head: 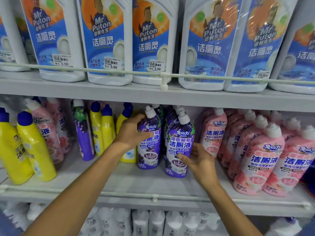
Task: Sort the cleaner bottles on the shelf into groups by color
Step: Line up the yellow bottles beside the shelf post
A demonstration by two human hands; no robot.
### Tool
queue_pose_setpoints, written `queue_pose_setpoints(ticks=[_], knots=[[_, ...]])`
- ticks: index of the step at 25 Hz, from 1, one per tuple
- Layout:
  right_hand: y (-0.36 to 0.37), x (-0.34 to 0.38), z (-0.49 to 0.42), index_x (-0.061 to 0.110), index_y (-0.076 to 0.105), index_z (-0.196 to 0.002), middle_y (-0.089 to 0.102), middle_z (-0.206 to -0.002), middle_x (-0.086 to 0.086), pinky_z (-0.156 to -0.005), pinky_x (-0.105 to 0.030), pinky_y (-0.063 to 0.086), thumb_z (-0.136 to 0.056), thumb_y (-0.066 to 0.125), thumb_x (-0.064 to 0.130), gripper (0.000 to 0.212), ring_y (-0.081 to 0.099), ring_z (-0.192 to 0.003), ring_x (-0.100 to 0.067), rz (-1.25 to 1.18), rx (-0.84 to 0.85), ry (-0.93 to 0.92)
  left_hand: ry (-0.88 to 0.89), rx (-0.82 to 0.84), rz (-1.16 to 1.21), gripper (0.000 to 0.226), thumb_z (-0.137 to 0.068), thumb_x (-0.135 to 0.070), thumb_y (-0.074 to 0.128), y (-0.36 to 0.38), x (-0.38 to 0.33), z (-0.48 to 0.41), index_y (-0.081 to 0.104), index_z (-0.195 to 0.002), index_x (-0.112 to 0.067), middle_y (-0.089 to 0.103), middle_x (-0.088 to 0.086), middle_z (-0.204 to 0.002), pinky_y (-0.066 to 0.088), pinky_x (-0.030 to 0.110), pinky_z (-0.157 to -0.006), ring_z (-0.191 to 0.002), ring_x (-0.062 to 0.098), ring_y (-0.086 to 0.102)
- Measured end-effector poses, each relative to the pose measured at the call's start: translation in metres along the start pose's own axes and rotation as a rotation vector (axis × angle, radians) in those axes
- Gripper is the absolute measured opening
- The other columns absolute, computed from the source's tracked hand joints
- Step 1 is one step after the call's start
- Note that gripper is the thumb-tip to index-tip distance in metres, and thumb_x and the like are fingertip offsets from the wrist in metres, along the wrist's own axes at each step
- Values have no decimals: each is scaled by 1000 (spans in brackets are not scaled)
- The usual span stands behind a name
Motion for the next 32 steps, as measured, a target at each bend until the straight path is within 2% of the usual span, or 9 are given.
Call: queue_pose_setpoints(ticks=[2,6,9,12,15,20,26,29,32], knots=[[-1,1,-4,30,63,-104,77,-100,8,-82,-47,60,-74,89,28,40,74,-90,-9,16,10,-6,10,41,8,55,-67,-35,88,-3,2,-5,64,-114,-19,73,-5,-103,58,36,-82,-91,15,70],[2,-2,-7,25,65,-115,74,-108,6,-86,-41,59,-78,85,37,44,72,-95,-6,81,3,-57,25,47,34,52,-73,-28,87,5,0,-5,63,-118,-19,72,-5,-107,58,38,-87,-96,12,70],[4,-5,-15,28,64,-117,72,-109,7,-84,-42,59,-79,79,55,49,71,-96,-10,160,2,-86,59,51,21,55,-79,-20,85,11,-3,-5,60,-129,-17,71,-2,-116,56,39,-92,-102,14,67],[1,-6,-24,28,63,-116,72,-105,8,-78,-38,60,-77,76,61,53,70,-89,-7,294,31,-67,57,33,-181,58,-81,-27,83,12,-11,-7,60,-133,-18,69,4,-121,53,37,-93,-108,24,62],[1,-8,-28,26,63,-116,73,-105,5,-76,-38,61,-77,79,55,51,71,-86,-7,322,45,-59,14,-50,-413,49,-80,-33,83,16,-24,-8,65,-122,-14,69,10,-116,47,35,-84,-107,32,59],[3,-13,-30,28,63,-119,73,-107,6,-79,-37,62,-77,81,54,52,71,-89,-6,267,58,-44,-24,-104,-507,47,-81,-38,81,20,-31,-8,65,-119,-15,69,10,-114,43,33,-79,-107,32,58],[4,-10,-30,25,64,-119,73,-109,3,-81,-38,61,-78,83,44,50,71,-90,-9,261,42,-37,11,-33,-331,41,-77,-29,86,14,-24,-17,70,-111,-14,74,5,-104,41,26,-70,-94,27,66],[4,-11,-30,27,64,-117,73,-108,4,-81,-41,61,-78,82,47,48,71,-91,-13,279,32,-49,27,-19,-298,50,-78,-29,86,14,-18,-20,68,-122,-15,74,4,-112,44,24,-76,-100,25,66],[5,-13,-31,30,61,-117,73,-107,4,-81,-43,60,-76,77,57,51,70,-93,-16,292,30,-64,24,-18,-266,54,-79,-28,85,16,-14,-24,65,-128,-16,74,4,-115,53,32,-85,-104,25,67]])
Point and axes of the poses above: each hand's wrist, its own z-axis away from the middle knuckle, its own y-axis out of the palm, x = y × z, the point moved 2 cm from there along -z, towards the middle knuckle
